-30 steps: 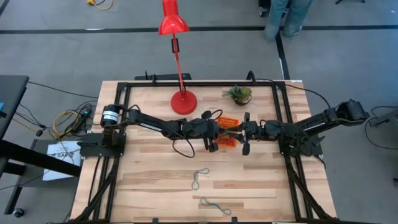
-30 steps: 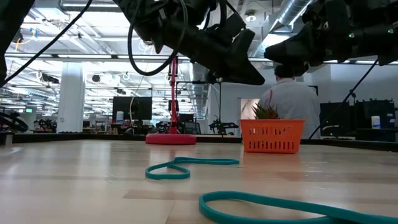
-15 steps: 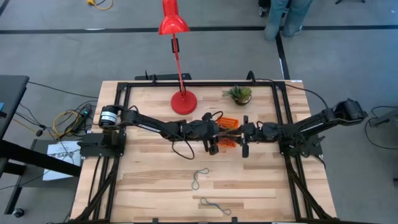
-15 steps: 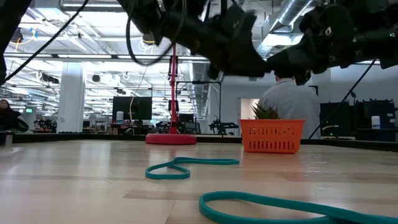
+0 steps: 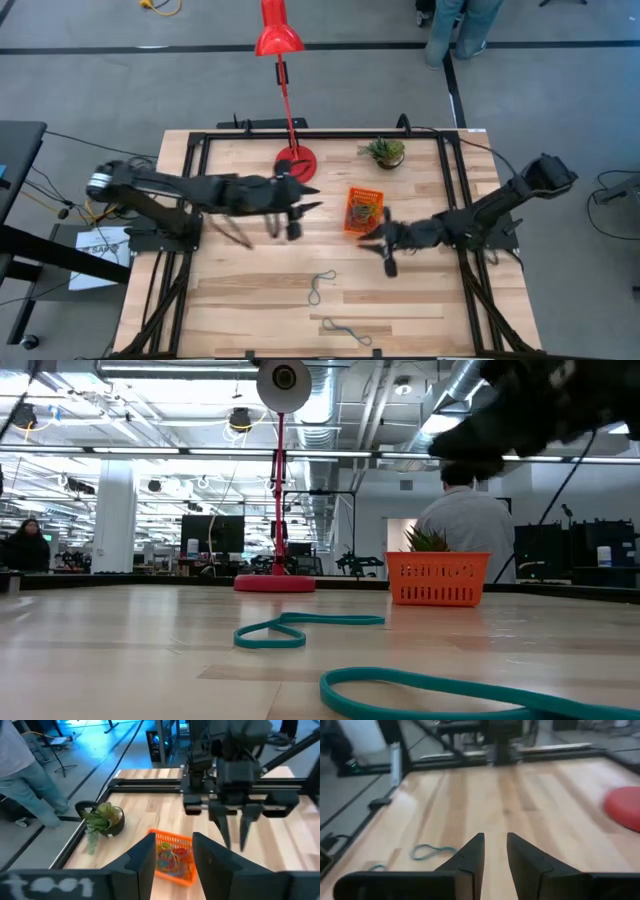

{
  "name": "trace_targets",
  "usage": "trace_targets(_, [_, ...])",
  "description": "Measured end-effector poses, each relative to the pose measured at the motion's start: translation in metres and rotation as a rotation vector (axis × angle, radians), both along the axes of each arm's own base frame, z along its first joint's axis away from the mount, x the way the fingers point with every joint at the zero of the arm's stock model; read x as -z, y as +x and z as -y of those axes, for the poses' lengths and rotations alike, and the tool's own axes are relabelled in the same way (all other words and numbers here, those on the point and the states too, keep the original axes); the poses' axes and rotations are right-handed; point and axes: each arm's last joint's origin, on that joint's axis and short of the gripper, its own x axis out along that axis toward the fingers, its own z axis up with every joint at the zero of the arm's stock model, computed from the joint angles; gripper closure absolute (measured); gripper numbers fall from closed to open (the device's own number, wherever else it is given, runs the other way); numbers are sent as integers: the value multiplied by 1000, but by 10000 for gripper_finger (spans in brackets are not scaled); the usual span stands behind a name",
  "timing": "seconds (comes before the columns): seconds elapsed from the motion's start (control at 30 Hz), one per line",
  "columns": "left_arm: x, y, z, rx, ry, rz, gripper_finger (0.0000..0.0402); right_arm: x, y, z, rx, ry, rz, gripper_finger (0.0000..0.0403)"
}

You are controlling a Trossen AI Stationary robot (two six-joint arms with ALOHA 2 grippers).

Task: Pick and place items into bin
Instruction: Put the top blue rubberband into the orange basket

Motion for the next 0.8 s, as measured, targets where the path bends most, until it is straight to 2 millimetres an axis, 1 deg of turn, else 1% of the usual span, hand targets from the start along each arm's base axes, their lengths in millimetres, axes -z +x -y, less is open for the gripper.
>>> trace_targets(0.07, [-12,-21,5,-4,-9,1,283,0,15,-14,-31,-24,-50,326])
trace_targets(0.17, [-25,-49,15,-21,-32,8,283,6,41,-35,-67,-57,-128,326])
trace_targets(0.23, [-28,-61,22,-49,-34,2,283,9,57,-47,-83,-79,-152,326])
trace_targets(0.3, [-24,-72,32,-82,-21,-39,283,14,73,-58,-103,-104,-181,326])
trace_targets(0.37, [-21,-79,42,-132,-18,-45,283,21,87,-67,-123,-115,-220,326])
trace_targets(0.47, [-7,-88,59,-179,-3,-45,283,31,106,-77,-133,-130,-269,326])
trace_targets(0.57, [17,-94,73,-177,-3,-62,283,44,120,-81,-153,-141,-336,326])
trace_targets(0.67, [39,-101,83,-220,-35,-36,283,53,131,-81,-159,-142,-381,326])
trace_targets(0.8, [63,-111,93,-251,-85,-4,283,62,144,-74,-151,-129,-427,326])
